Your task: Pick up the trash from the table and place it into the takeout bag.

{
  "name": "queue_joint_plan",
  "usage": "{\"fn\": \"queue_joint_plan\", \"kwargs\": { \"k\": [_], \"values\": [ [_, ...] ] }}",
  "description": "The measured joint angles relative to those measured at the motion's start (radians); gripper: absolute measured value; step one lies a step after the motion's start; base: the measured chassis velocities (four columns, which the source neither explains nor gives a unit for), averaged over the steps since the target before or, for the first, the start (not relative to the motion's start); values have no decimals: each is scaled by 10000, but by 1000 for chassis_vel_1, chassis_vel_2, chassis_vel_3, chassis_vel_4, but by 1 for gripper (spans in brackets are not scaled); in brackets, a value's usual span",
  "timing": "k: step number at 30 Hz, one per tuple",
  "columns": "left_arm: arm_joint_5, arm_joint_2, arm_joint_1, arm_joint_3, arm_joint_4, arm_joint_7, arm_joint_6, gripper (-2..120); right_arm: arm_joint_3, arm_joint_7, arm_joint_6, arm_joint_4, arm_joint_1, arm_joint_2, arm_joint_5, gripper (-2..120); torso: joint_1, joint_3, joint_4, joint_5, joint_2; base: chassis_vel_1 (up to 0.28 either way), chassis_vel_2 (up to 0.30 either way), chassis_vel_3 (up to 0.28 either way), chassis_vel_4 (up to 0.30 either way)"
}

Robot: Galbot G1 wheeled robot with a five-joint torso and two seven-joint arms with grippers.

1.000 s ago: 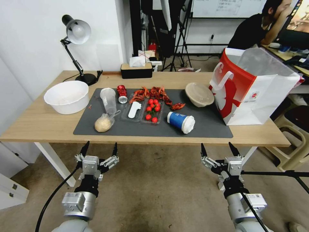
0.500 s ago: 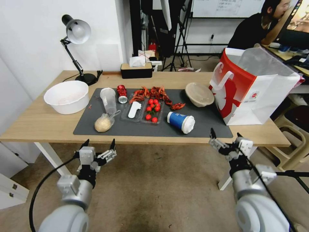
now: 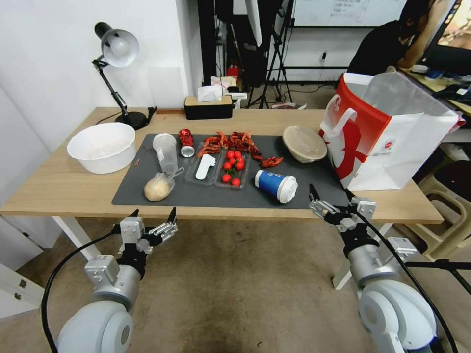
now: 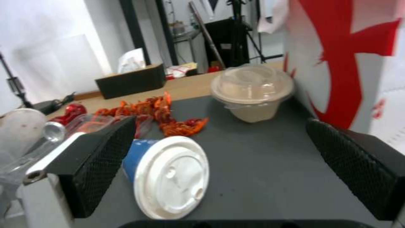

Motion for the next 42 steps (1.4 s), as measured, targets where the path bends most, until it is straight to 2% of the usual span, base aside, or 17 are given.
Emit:
{"fn": "queue_joint_plan", "kwargs": {
  "k": [7,10,13,16,23,27,42],
  "values": [
    [56,-24,36,35,6,26,-129,100,-308,-428,-20,-639,587,-899,827,100,0,0,2,1,0,0,0,0,0],
    [63,13,-43,155,74,29,-145,100,-328,-530,-54,-787,657,-1107,1097,100,0,1,3,2,-1,0,0,0,0],
    [65,84,-128,313,183,37,-149,100,-319,-567,-123,-942,722,-1261,1273,100,0,0,-9,0,0,0,0,0,0],
    [76,88,-99,333,222,41,-216,100,-458,-663,-243,-1272,1045,-1445,1456,100,-1,0,1,1,0,0,0,0,0],
    [105,-2,-66,248,229,35,-289,100,-915,-1425,-231,-2330,1936,-1940,2471,100,-1,0,1,1,-1,0,0,0,0],
    [164,-77,-32,222,229,25,-334,100,-1082,-2005,-97,-2886,2339,-2052,2614,100,-1,0,1,1,0,0,0,0,0],
    [430,-279,62,168,311,-15,-594,100,-1535,-2549,28,-4095,3345,-2287,2593,100,0,0,1,0,0,0,0,0,0]
  ]
}}
